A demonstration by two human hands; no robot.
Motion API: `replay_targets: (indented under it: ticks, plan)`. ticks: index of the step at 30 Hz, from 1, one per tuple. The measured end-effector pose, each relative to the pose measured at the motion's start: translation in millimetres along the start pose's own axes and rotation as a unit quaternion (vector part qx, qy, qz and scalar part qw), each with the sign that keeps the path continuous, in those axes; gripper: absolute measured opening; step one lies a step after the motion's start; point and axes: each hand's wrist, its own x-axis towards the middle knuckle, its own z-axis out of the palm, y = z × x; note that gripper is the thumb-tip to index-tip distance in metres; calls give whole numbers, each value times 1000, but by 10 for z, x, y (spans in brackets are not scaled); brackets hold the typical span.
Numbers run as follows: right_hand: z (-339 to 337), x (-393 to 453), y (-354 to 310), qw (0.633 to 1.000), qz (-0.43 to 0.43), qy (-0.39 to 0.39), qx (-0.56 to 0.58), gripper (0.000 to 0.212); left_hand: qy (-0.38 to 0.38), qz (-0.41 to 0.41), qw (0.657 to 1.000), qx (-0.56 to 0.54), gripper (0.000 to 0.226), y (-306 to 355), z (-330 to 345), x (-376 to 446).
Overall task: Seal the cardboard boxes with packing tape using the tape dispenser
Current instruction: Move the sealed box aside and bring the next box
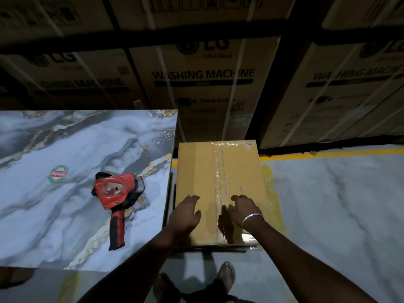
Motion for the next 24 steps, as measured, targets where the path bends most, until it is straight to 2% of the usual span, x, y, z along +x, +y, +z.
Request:
replay_targets:
  ticks: [6,9,13,17,24]
  plan:
    - [-231,-215,-855,992,-54,110,20,40,93,52,992,-68,48,42,-690,-356]
    - [-263,-312,-1412,983,-89,159,27,34,140,58,982,-111,46,-253,-1102,-554]
    - [-108,-450,-2352,972,-131,193,40,28,188,36,965,-178,51,-961,-1702,-917]
    - [285,-578,-3453,966,-182,178,55,27,254,-13,948,-192,47,-1901,-2335,-1357]
    - [1098,-644,-5269,962,-256,90,24,24,332,-152,905,-218,46,-3510,-3068,-2128]
